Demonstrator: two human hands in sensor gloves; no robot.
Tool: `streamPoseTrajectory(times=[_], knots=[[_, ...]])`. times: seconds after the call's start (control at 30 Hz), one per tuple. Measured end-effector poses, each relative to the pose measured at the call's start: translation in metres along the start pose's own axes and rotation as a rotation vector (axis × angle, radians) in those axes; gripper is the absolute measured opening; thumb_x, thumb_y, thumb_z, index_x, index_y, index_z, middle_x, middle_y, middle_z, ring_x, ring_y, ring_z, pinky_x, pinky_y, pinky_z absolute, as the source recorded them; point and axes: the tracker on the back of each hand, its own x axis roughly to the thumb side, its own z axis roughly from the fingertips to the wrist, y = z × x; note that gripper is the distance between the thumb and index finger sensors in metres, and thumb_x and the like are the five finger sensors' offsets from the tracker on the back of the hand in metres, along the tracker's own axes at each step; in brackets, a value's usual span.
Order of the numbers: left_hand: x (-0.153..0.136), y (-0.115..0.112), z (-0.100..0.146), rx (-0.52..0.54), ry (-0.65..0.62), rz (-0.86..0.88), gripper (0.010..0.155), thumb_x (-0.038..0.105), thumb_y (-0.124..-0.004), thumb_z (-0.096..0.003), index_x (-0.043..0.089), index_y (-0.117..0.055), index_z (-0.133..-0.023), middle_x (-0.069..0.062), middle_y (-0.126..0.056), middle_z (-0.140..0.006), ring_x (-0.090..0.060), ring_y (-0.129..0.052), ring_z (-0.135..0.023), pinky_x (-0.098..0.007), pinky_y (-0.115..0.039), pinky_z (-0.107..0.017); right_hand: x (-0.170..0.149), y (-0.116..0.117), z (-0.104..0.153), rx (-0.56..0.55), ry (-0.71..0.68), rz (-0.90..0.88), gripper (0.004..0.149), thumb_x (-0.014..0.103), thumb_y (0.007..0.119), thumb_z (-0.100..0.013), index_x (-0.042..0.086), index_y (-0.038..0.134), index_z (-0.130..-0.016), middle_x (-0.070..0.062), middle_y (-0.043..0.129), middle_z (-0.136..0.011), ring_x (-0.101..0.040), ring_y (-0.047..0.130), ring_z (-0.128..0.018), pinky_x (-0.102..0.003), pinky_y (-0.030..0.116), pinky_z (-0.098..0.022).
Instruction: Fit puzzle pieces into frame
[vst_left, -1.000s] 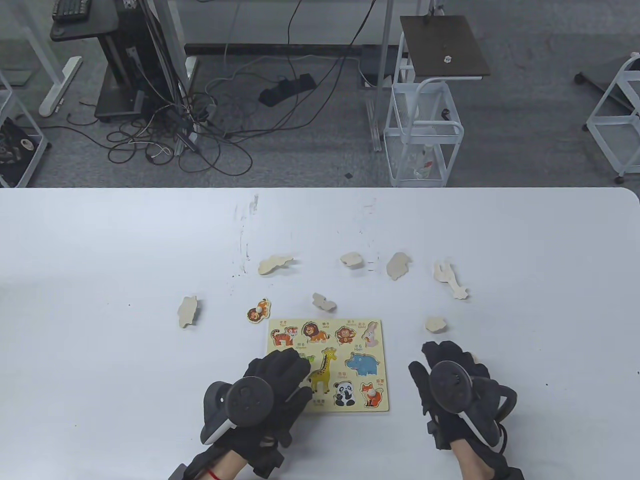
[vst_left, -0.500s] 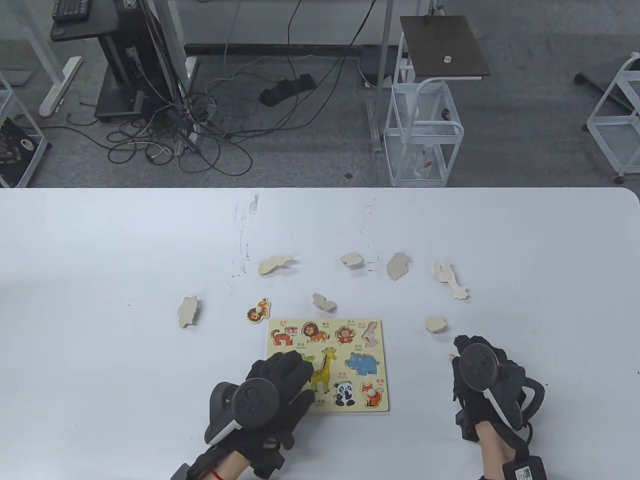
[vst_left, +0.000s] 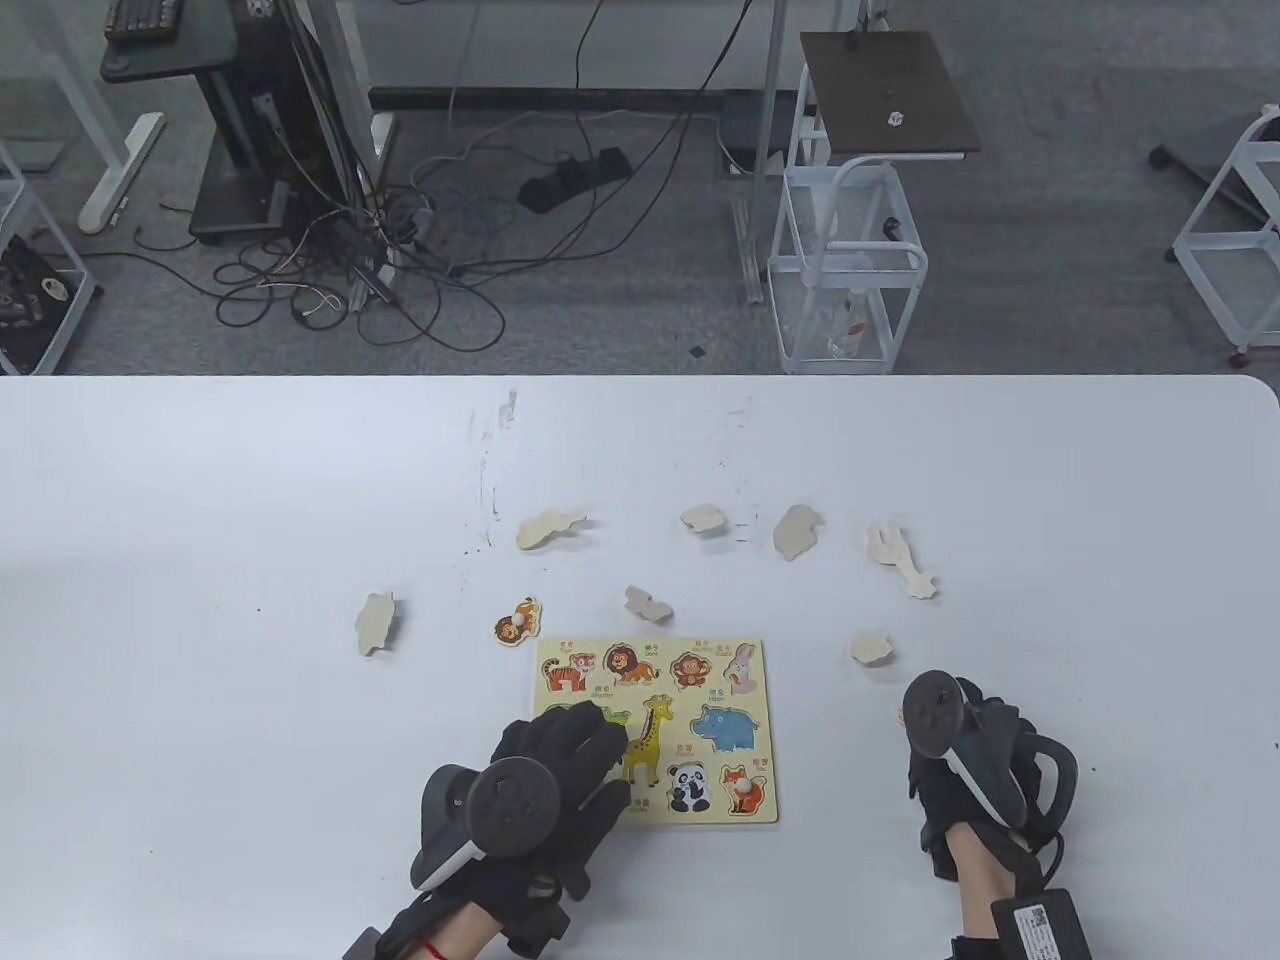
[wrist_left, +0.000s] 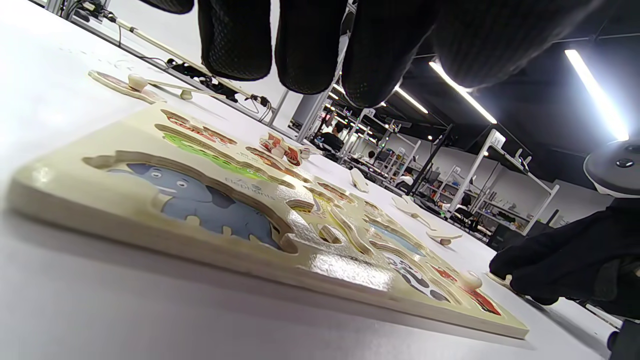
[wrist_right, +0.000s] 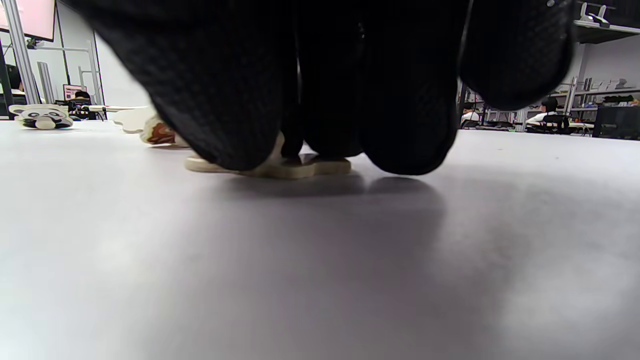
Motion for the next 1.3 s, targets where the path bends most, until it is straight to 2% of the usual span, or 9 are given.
streamPoseTrajectory(times=[0.33,0.43,0.53,0.67,0.87,1.03,1.1,1.3], knots=[[0.001,0.000,0.000,0.002,-0.004,0.006,0.059,0.052,-0.076,-0.0463,0.027,-0.076,-0.099,-0.013,-0.067,-0.113,-0.046,-0.071,-0.101,-0.063,-0.047,-0.074,0.002,-0.001,-0.001,0.023,-0.038,-0.027,0.045,0.032,0.093,-0.037,0.013,0.095,-0.077,-0.011,0.090,-0.081,-0.034,0.100,-0.052,-0.059,0.077,-0.049],[0.003,0.005,0.002,0.081,-0.031,0.010,0.058,0.052,-0.076,-0.0461,0.027,-0.077,-0.098,-0.012,-0.068,-0.112,-0.042,-0.075,-0.100,-0.060,-0.050,-0.075,0.002,-0.014,0.006,0.009,-0.074,-0.173,0.046,0.033,0.093,-0.037,0.011,0.095,-0.078,-0.012,0.090,-0.080,-0.034,0.100,-0.049,-0.058,0.078,-0.047],[0.006,0.008,0.004,0.135,-0.060,0.030,0.057,0.051,-0.078,-0.0454,0.027,-0.077,-0.098,-0.010,-0.069,-0.111,-0.036,-0.079,-0.101,-0.053,-0.054,-0.077,0.006,-0.026,0.014,0.025,-0.145,-0.403,0.046,0.033,0.092,-0.038,0.011,0.094,-0.078,-0.013,0.090,-0.080,-0.034,0.100,-0.048,-0.058,0.078,-0.047],[0.012,0.007,0.006,0.102,-0.108,0.162,0.058,0.051,-0.081,-0.0445,0.031,-0.077,-0.098,-0.008,-0.071,-0.111,-0.032,-0.081,-0.101,-0.049,-0.058,-0.077,0.021,-0.031,0.024,0.119,-0.276,-0.757,0.047,0.034,0.091,-0.038,0.010,0.093,-0.078,-0.014,0.089,-0.080,-0.033,0.100,-0.047,-0.058,0.078,-0.046],[0.024,0.004,0.007,0.094,-0.178,0.222,0.063,0.051,-0.084,-0.0432,0.036,-0.068,-0.103,-0.002,-0.078,-0.109,-0.028,-0.090,-0.097,-0.046,-0.065,-0.077,0.058,-0.027,0.047,0.270,-0.344,-1.281,0.047,0.034,0.091,-0.038,0.008,0.093,-0.078,-0.015,0.089,-0.079,-0.033,0.100,-0.045,-0.058,0.078,-0.043],[0.029,0.007,0.012,0.144,-0.224,0.218,0.070,0.050,-0.086,-0.0420,0.039,-0.059,-0.105,-0.002,-0.077,-0.109,-0.027,-0.092,-0.095,-0.047,-0.066,-0.077,0.085,-0.021,0.063,0.420,-0.355,-1.506,0.048,0.035,0.090,-0.039,0.009,0.092,-0.078,-0.015,0.088,-0.079,-0.032,0.100,-0.044,-0.057,0.079,-0.042],[0.030,0.007,0.012,0.140,-0.235,0.206,0.072,0.051,-0.086,-0.0419,0.041,-0.055,-0.106,-0.001,-0.075,-0.110,-0.027,-0.091,-0.095,-0.048,-0.065,-0.077,0.092,-0.018,0.067,0.452,-0.350,-1.520,0.048,0.036,0.091,-0.038,0.009,0.093,-0.078,-0.015,0.089,-0.078,-0.032,0.100,-0.043,-0.057,0.079,-0.041],[0.034,0.001,0.011,0.141,-0.239,0.212,0.072,0.048,-0.087,-0.0417,0.040,-0.055,-0.106,-0.005,-0.082,-0.104,-0.024,-0.096,-0.088,-0.047,-0.069,-0.075,0.106,-0.004,0.072,0.541,-0.313,-1.553,0.048,0.036,0.092,-0.037,0.010,0.093,-0.077,-0.014,0.090,-0.077,-0.031,0.101,-0.042,-0.056,0.081,-0.040]])
